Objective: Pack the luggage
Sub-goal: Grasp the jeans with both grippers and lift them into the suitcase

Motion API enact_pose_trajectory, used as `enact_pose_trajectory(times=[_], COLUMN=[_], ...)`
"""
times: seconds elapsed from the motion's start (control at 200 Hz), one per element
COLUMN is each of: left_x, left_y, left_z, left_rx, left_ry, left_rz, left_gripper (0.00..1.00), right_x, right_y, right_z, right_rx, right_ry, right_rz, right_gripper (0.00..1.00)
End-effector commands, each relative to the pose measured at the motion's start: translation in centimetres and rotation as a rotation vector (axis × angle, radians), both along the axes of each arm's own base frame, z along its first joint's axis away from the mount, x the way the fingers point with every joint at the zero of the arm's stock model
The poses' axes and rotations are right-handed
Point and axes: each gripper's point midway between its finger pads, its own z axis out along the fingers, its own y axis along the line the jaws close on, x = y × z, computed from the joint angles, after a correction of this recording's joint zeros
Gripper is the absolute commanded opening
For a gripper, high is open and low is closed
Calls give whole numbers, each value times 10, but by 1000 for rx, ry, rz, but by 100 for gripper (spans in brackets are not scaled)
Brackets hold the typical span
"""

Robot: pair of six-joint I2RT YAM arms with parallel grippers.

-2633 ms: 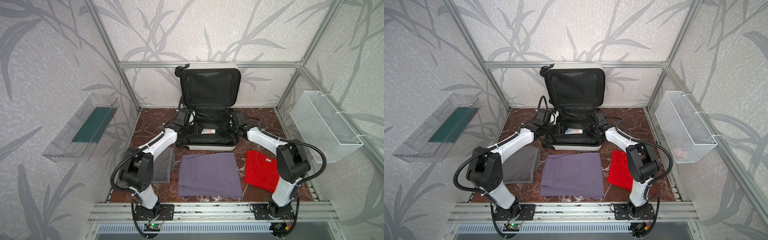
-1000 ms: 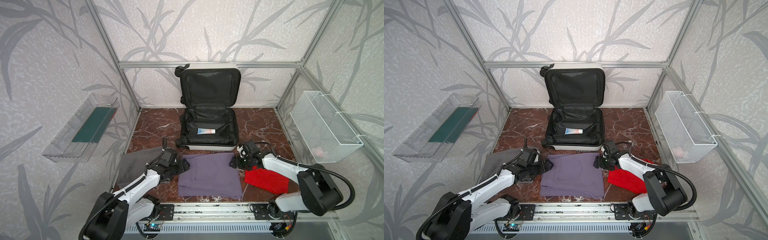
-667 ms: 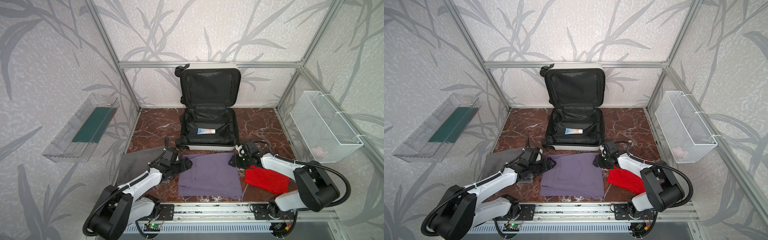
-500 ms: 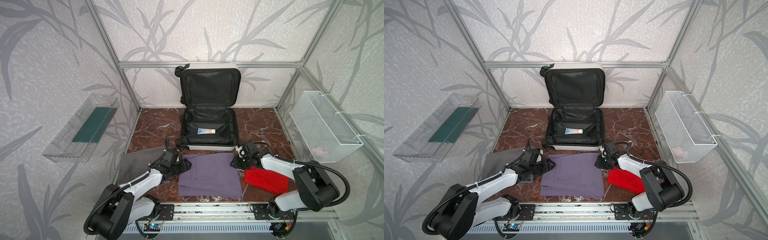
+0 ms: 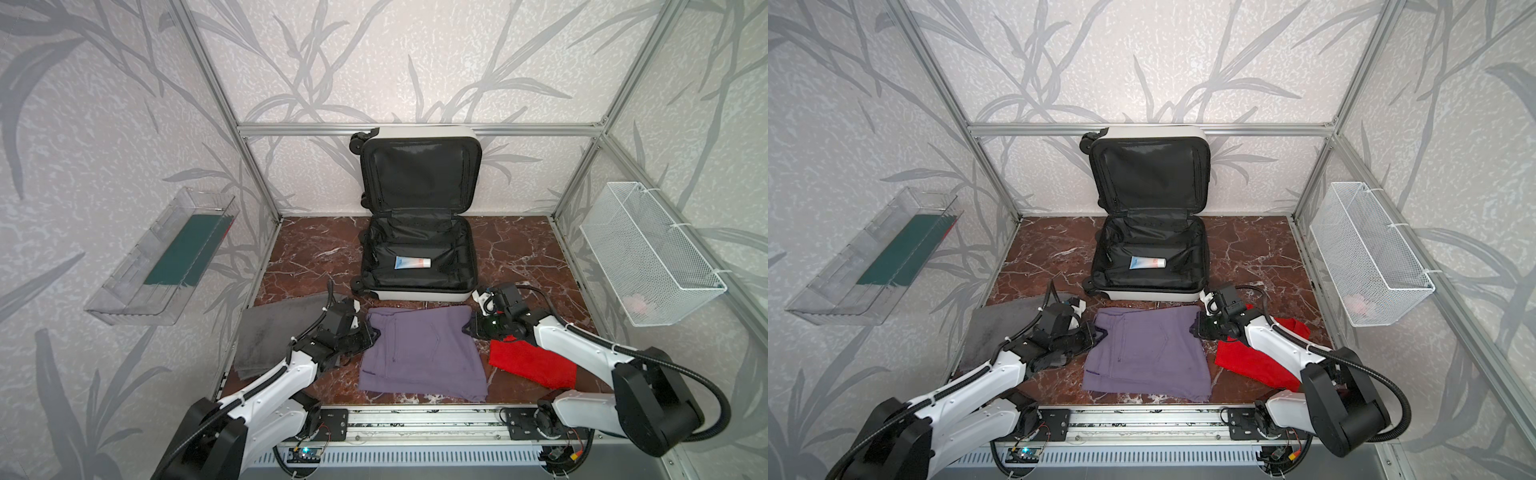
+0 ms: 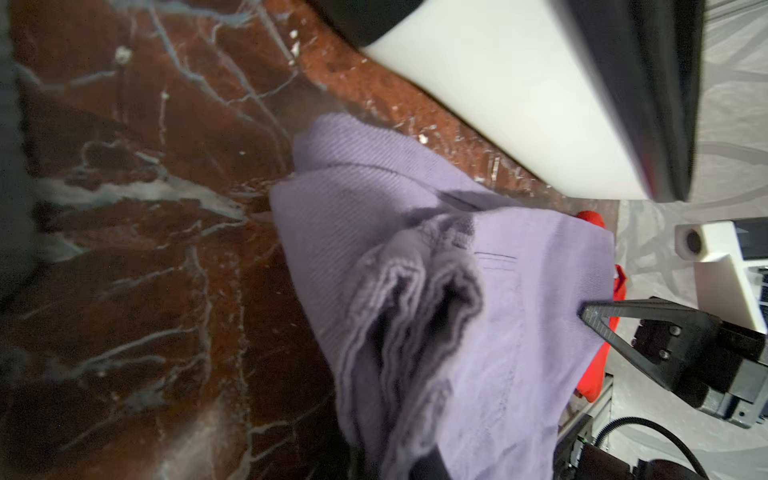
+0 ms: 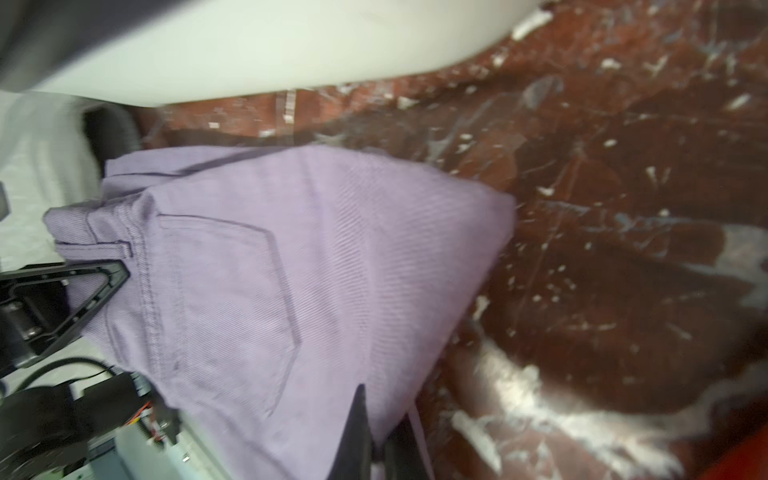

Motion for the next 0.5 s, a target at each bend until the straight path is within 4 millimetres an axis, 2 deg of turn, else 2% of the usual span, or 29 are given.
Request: enact_pose_trajectory(times=[0.0, 0.15, 0.29, 0.39, 0.5], left_x=[3, 0, 5, 11, 25], left_y=[1, 8, 11, 14, 12], left_z=[44, 88, 125, 152, 181], left_rx=[-31, -56, -70, -58, -36], left_ry=[-77, -161, -244, -296, -349], left_rz=[27, 49, 67, 81, 81], left_gripper=[0, 0, 0, 0, 0], right_x=[-14, -17, -13, -3, 17], right_y=[6, 10, 17, 21, 25], right_z=[32, 69, 105, 134, 169], right_rx=[43, 77, 125, 157, 176], right_ry=[-15, -71, -125, -190, -278], right_rz=[62, 84, 103, 98, 75], right_gripper=[0, 0, 0, 0, 0])
